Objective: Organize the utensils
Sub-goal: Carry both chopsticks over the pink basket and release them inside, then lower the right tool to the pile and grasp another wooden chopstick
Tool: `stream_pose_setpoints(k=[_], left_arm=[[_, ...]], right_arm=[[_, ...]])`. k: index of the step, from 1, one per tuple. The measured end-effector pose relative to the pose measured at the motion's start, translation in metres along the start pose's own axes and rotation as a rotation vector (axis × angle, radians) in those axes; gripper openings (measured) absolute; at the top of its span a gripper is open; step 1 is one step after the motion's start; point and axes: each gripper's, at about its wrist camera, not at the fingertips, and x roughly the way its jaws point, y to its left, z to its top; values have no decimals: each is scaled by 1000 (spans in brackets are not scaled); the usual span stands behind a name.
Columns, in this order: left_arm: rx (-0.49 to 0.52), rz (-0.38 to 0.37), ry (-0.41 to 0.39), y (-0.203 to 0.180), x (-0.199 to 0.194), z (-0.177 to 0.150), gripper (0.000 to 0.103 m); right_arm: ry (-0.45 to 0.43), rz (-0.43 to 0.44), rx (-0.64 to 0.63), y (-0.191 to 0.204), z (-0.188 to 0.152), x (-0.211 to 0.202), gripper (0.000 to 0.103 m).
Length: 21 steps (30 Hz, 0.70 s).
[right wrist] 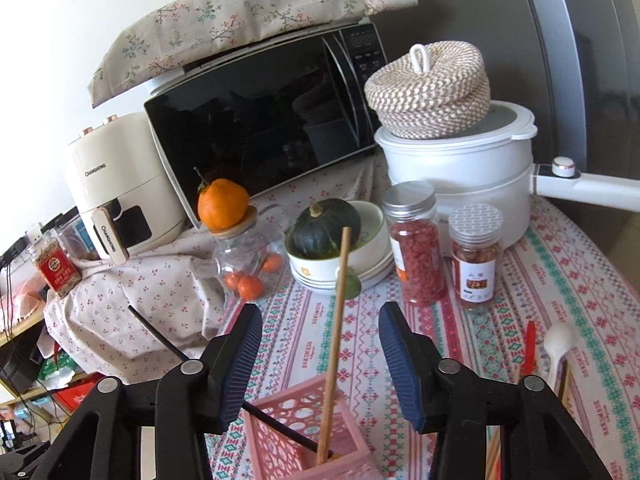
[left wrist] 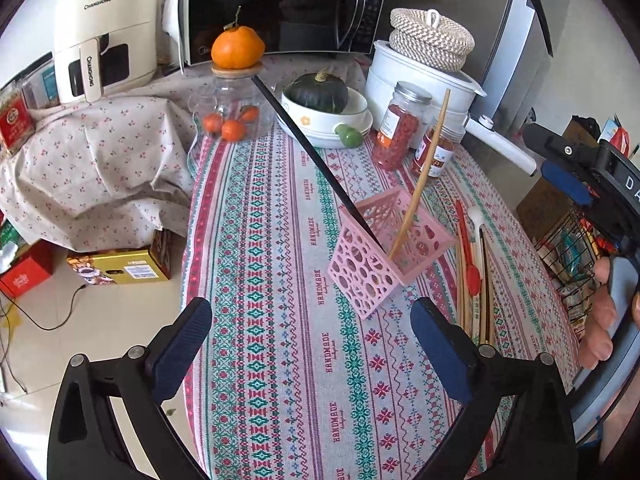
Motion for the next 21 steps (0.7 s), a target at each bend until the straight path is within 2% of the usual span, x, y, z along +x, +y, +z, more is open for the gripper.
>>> stream_pose_setpoints(k=[7,14,21], left_arm=[[15,-21,24,-22,2,-10,103],[75,-33,56,-51,8,-21,103],[119,-38,105,-74,21,-28,103]], right_arm=[[65,-91,60,-49,7,-31,85],[173,-209,102,-98,-5,-43,89],[384,-321,141,-139,-32,-30,89]])
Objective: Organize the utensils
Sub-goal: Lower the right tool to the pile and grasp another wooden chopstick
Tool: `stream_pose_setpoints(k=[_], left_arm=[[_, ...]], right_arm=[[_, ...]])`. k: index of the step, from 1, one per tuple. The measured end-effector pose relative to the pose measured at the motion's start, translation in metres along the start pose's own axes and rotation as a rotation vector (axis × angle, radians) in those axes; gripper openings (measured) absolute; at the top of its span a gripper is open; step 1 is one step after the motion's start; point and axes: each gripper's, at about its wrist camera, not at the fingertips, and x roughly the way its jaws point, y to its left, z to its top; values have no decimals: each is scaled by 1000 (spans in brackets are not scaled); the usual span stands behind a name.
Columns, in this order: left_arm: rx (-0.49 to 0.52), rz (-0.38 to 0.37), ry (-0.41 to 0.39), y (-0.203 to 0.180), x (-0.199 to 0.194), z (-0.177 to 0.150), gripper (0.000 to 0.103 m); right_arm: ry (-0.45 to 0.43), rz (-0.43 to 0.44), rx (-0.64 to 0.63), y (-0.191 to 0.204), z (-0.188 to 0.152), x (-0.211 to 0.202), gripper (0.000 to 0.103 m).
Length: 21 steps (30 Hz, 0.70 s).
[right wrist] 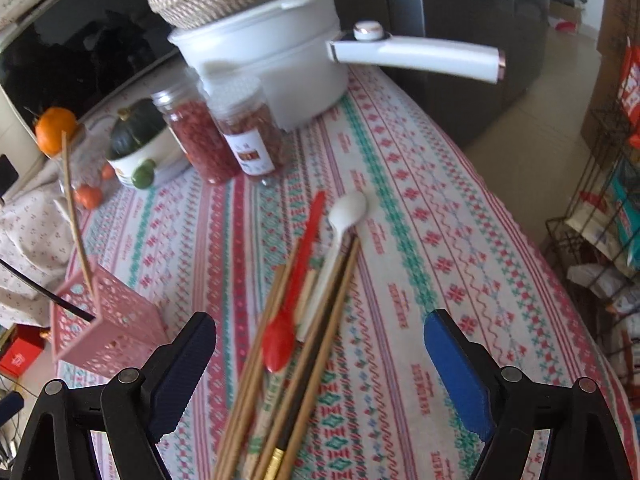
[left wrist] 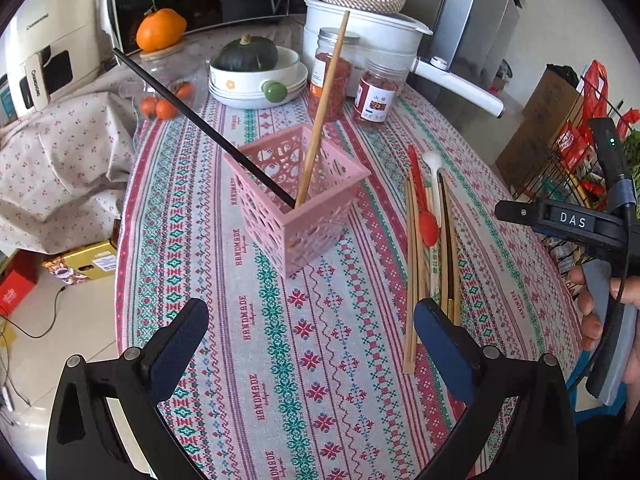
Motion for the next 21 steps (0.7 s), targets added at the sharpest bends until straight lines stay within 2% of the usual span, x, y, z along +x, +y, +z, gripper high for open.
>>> stream_pose_setpoints(k=[4,9,15,21], left_arm=[[14,7,21,-5,7,-1,103],[27,20,27,-7,12,-1,103],[42,28,31,-8,15,-1,103],[54,24,31,-10,14,-1,103]], right_arm=[[119,-28,7,-14,-9,24,89],[220,-57,0,-21,-17,53,89],[290,-96,11,-24,-18,83,89],[309,-138,15,-27,-19,99,89]])
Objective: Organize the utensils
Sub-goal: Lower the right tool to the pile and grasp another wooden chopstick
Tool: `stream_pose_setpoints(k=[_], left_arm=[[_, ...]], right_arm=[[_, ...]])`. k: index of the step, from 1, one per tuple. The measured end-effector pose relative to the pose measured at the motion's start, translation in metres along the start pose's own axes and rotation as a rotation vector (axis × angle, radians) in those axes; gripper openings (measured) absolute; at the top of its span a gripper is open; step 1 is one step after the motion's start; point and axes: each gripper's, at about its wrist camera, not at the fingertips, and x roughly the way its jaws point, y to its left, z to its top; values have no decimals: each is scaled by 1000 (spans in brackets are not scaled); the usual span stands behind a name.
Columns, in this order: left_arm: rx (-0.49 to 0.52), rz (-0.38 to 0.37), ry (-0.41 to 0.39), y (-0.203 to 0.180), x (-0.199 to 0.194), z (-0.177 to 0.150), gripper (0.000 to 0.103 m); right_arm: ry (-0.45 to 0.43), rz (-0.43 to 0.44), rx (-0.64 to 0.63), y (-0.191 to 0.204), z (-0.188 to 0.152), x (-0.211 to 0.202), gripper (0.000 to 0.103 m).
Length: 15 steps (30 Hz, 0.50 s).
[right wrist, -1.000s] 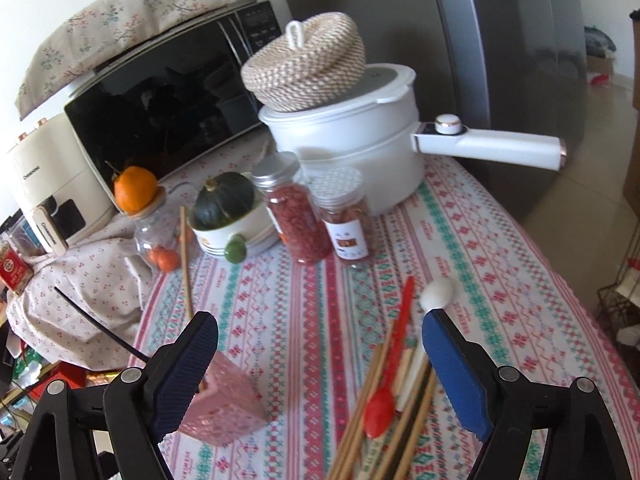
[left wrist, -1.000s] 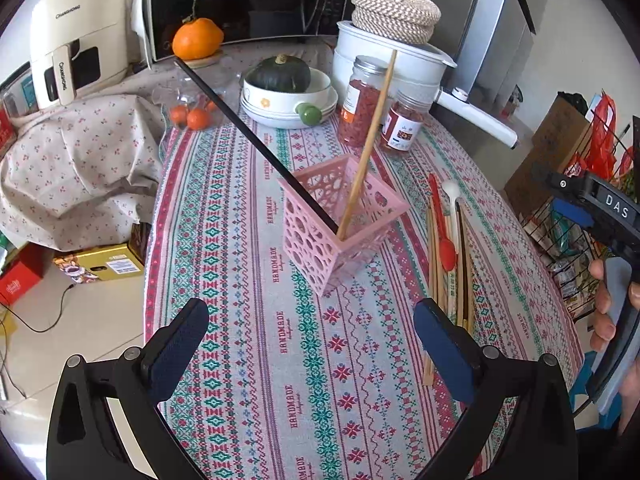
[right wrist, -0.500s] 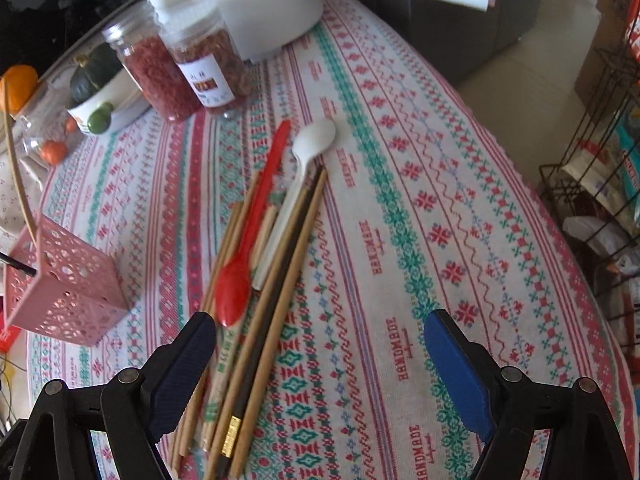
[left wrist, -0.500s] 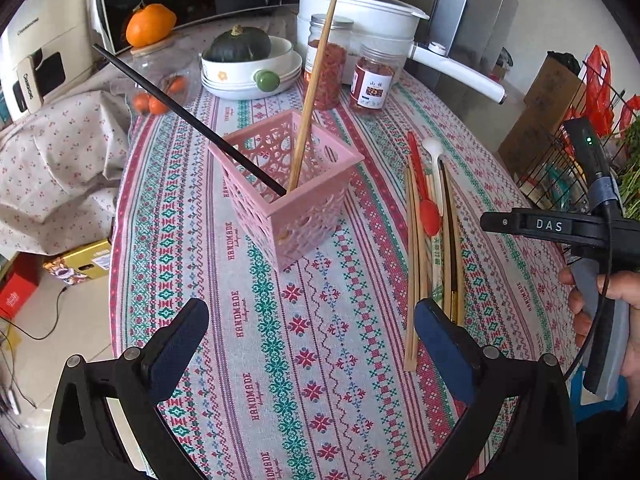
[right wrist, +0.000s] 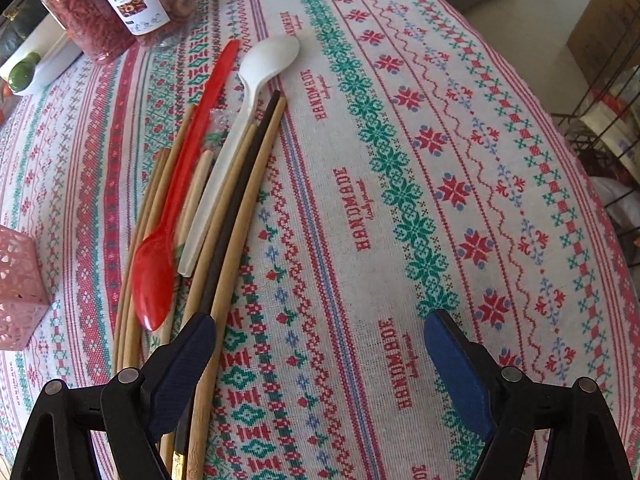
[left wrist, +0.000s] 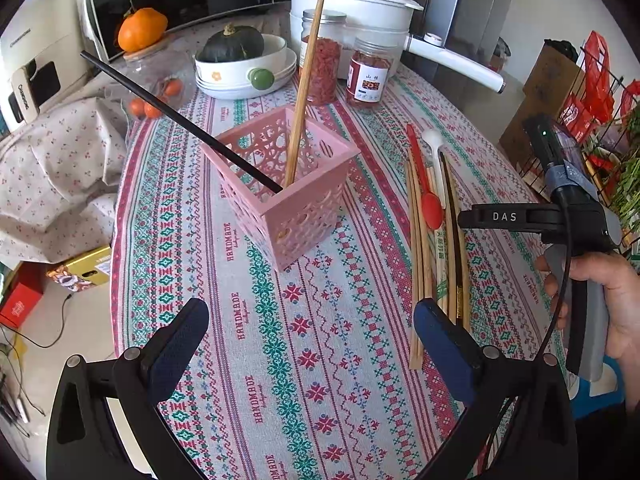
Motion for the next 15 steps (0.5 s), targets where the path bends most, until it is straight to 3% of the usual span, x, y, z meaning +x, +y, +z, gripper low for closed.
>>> stream_pose_setpoints(k=[11,15], left_arm=[[9,-11,-9,-6,-4,-1,103],[15,-31,-19,-18,-6,2,103]], right_arm=[[-9,-51,-27,9,1,1,88],[2,-78,-16,6,0,3,82]])
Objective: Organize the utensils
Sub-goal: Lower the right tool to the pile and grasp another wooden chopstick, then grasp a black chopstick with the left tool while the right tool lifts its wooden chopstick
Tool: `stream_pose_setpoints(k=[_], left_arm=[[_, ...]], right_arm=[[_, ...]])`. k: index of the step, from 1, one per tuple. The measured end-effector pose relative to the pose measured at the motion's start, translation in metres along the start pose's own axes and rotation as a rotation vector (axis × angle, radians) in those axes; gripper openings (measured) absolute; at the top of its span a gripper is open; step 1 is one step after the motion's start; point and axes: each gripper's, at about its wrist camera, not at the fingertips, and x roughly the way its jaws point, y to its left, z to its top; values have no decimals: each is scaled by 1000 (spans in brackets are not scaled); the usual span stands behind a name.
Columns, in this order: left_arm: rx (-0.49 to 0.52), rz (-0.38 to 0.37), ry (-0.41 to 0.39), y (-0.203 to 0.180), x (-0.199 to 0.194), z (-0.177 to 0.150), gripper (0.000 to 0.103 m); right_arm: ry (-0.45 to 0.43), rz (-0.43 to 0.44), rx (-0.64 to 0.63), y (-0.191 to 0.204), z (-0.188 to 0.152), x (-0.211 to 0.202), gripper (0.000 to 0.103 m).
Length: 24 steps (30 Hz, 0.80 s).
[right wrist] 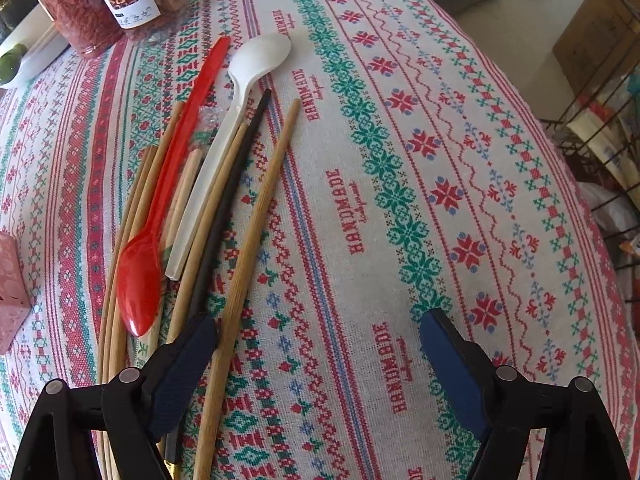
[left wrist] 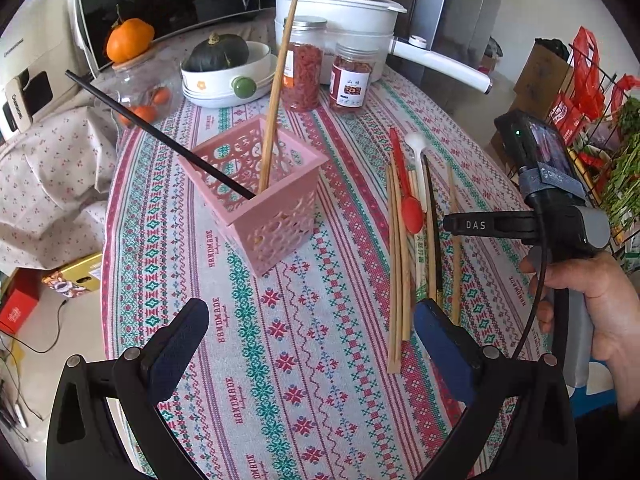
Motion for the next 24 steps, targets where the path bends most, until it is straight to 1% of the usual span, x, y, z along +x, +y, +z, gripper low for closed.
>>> stream_pose_setpoints(k=[1,2,3,5,6,7,9,10,14,16,18,20,21,22,23,24], left_arm=[[2,-10,-4,-4,-1,1,103],[6,-18,-9,-9,-2,2,103],[12,-24,-16,-15,-3,3,103],[34,-38,-31,-28,-3,4,103],[51,-42,-35,-36,-2,5,103],[69,-45,-30,-44,0,7,103],[101,-56,14,-58,9,14,103],[112,-60,40,-64,15,18,103],[108,-81,128,-82,41,39,103],[104,-78,166,-90,56,51,94],[84,-112,213,-95,72,61,67],[74,-155,245,-100,87,69,56],[76,-160,250,-103,92,73,50],[81,-157,252,-107,97,76,46],[86,-158,254,-110,101,79,37],[87,-160,258,-113,106,82,30]], right_arm=[[-16,-16,-16,-3,1,0,77],[-29,-4,-32,-3,1,0,75],[-35,5,-44,-2,2,-2,67],[-40,20,-74,0,3,-5,41],[-39,22,-79,3,4,-6,35],[-36,28,-72,-2,3,-6,20],[-16,62,-41,-16,4,-5,9],[-4,88,-25,-24,4,-5,6],[22,165,34,-50,0,-8,6],[9,194,46,-59,-1,-15,6],[-13,210,41,-65,-2,-26,6],[-31,219,38,-71,-5,-33,7],[-36,226,37,-75,-6,-36,7],[-37,233,37,-79,-7,-38,7],[-35,241,36,-83,-7,-39,7],[-32,249,33,-84,-6,-39,7]])
